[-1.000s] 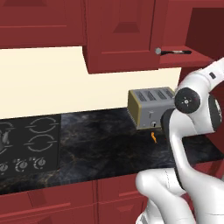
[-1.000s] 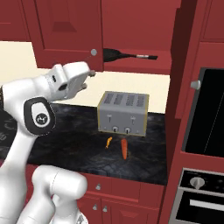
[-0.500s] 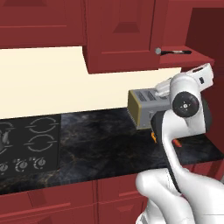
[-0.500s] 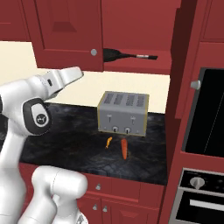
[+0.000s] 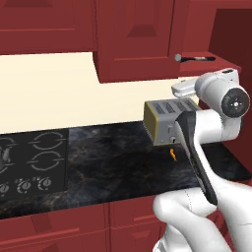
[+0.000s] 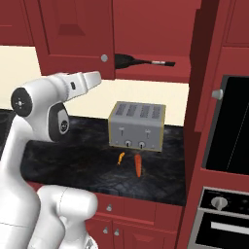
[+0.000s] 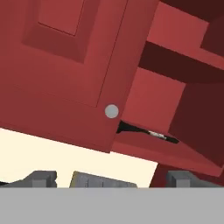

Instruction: Pick the pan from the cabinet and place it on the stove. Then turn on the stove burner for the pan.

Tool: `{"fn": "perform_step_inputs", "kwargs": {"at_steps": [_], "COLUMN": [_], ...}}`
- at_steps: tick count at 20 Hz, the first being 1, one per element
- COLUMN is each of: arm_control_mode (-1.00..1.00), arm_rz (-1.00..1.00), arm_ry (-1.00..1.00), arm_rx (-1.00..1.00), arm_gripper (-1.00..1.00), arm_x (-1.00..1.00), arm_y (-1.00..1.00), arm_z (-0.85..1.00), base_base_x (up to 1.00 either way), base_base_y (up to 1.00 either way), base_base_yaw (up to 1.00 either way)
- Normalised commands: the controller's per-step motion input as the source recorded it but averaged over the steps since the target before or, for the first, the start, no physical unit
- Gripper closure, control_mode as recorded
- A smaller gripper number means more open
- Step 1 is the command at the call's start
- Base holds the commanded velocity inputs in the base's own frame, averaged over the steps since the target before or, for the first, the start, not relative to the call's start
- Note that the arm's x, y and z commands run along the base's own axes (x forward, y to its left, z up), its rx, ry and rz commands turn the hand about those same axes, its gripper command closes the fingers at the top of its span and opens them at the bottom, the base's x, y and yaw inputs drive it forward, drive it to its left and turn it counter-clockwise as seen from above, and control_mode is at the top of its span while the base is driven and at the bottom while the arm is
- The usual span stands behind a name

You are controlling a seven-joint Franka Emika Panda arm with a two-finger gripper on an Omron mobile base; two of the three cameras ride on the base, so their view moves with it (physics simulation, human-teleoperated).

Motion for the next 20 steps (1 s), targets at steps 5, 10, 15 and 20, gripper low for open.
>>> {"fn": "perform_step_inputs", "kwargs": {"at_steps": [5,10,15,20], "arm_control_mode": [-1.0,-1.0,-1.0,-1.0], "arm_rz": [0.13,0.09,0.07,0.0], "arm_ry": [-0.12,-0.08,-0.05,-0.05], "arm_rx": [0.07,0.09,0.09,0.06], "arm_gripper": [-1.0,-1.0,-1.0,-1.0], "arm_x": [0.29,0.55,0.57,0.44], "arm_y": [0.12,0.0,0.0,-0.07], "arm_z": [0.0,0.0,0.0,0.06], "base_base_x": [0.0,0.0,0.0,0.0], "base_base_y": [0.0,0.0,0.0,0.0], "base_base_yaw": [0.0,0.0,0.0,0.0]}}
